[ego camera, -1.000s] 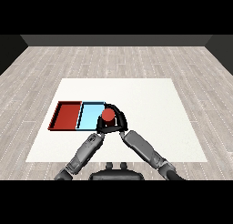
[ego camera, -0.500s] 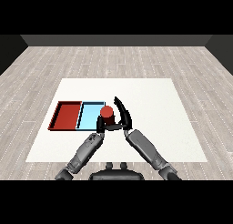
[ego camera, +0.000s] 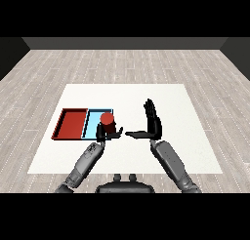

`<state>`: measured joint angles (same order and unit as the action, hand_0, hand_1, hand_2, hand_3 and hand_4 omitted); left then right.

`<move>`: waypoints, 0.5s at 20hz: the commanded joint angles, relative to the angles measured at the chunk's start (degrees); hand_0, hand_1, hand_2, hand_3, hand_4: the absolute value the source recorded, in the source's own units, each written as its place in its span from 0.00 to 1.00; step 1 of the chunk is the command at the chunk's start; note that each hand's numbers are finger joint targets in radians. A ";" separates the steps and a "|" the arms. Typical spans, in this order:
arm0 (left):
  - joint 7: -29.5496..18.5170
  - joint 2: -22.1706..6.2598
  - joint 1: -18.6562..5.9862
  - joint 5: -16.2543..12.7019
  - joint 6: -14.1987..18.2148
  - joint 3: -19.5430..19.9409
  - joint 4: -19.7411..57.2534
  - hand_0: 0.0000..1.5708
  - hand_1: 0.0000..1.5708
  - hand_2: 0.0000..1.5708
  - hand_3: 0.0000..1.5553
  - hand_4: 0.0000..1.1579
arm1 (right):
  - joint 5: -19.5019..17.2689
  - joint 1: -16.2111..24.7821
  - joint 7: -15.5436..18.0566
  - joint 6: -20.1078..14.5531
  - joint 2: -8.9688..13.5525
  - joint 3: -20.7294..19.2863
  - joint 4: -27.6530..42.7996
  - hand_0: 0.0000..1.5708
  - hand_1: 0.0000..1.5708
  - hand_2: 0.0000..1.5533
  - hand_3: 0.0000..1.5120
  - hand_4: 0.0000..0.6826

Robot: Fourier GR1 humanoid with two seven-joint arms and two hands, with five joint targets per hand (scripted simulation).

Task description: Pick the red can and put it in the red box

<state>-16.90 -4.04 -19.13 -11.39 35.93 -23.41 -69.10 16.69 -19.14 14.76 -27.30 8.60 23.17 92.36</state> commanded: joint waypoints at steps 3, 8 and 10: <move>2.04 -8.82 1.07 3.32 -0.01 3.36 -3.54 1.00 1.00 1.00 0.95 0.97 | 1.57 11.88 2.15 3.21 6.55 -4.33 8.04 0.00 0.00 0.00 0.00 0.00; 4.75 -17.26 -1.55 2.42 -3.45 10.24 0.48 1.00 1.00 0.99 0.94 0.96 | 2.92 19.52 5.82 4.55 8.28 -8.19 6.10 0.00 0.00 0.00 0.00 0.00; 7.07 -19.34 1.11 3.84 -2.43 10.40 0.15 1.00 1.00 0.99 0.94 0.96 | 4.13 18.88 4.26 6.97 10.30 -10.05 6.58 0.00 0.00 0.00 0.00 0.00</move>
<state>-13.04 -18.45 -18.67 -8.60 33.75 -15.70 -69.51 19.50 -2.98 19.67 -22.56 16.05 15.87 97.17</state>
